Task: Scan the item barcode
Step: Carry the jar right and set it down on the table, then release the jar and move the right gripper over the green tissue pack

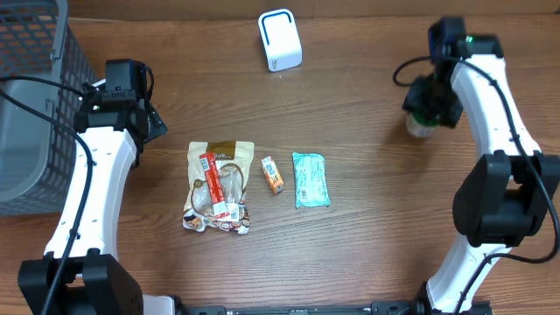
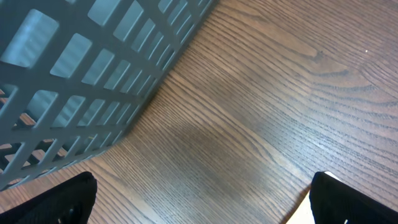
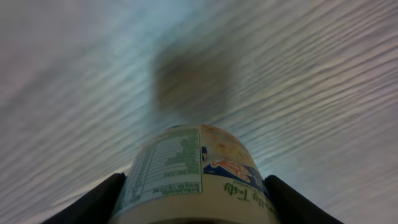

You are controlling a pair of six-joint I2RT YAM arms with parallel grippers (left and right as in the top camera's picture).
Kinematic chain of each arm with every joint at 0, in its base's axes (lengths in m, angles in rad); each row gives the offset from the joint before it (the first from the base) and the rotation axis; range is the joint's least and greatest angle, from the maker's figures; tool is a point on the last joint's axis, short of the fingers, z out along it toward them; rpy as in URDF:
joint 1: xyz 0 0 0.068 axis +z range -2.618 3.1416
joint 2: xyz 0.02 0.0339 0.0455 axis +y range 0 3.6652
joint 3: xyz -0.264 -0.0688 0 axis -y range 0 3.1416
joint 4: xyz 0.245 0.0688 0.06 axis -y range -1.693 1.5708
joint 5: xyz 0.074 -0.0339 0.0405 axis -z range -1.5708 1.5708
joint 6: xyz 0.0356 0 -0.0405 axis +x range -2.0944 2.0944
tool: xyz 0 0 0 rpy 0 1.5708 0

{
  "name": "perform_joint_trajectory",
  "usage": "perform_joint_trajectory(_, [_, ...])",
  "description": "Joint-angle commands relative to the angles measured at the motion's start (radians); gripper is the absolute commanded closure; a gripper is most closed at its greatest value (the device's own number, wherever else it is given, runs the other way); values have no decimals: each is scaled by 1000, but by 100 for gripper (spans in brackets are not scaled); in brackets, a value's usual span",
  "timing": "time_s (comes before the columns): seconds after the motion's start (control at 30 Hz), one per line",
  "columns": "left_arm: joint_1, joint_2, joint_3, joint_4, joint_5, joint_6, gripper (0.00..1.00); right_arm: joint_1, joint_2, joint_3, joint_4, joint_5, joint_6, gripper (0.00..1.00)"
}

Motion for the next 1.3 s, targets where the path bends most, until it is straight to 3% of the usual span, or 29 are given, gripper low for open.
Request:
perform_joint_trajectory(0.0, [-3, 4, 16, 2, -13, 19, 0, -25, -1, -104, 61, -12, 10, 82])
perform_joint_trajectory(0.23, [-3, 4, 16, 2, -13, 18, 0, -33, -1, -238, 186, -8, 6, 71])
perform_joint_trajectory(0.27, [-3, 4, 16, 2, -13, 19, 0, -33, -1, -244, 192, -8, 6, 62])
perform_joint_trajectory(0.33, [-3, 4, 16, 3, -13, 19, 0, -33, -1, -249, 196, -8, 6, 15])
perform_joint_trajectory(0.37, [-3, 4, 16, 2, -13, 18, 0, -33, -1, -249, 195, -8, 6, 0])
perform_joint_trajectory(0.5, [-3, 4, 16, 2, -13, 18, 0, -33, -5, -193, 134, -8, -1, 0])
perform_joint_trajectory(0.67, [-3, 4, 16, 2, -13, 19, 0, -30, -30, 17, -55, -21, -2, 0])
perform_joint_trajectory(0.9, [-3, 4, 16, 2, -13, 19, 0, 38, -65, 252, -257, -348, -248, 1])
perform_joint_trajectory(0.97, [-3, 4, 16, 2, -13, 18, 0, 64, -66, 250, -291, -389, -288, 4])
perform_joint_trajectory(1.03, [-3, 4, 16, 3, -13, 19, 0, 111, -65, 224, -304, -391, -287, 17])
perform_joint_trajectory(1.13, [-3, 4, 16, 2, -13, 18, 0, 165, -65, 171, -292, -390, -287, 20])
perform_joint_trajectory(1.27, [-3, 4, 16, 2, -13, 19, 0, 222, -65, 77, -254, -391, -287, 34])
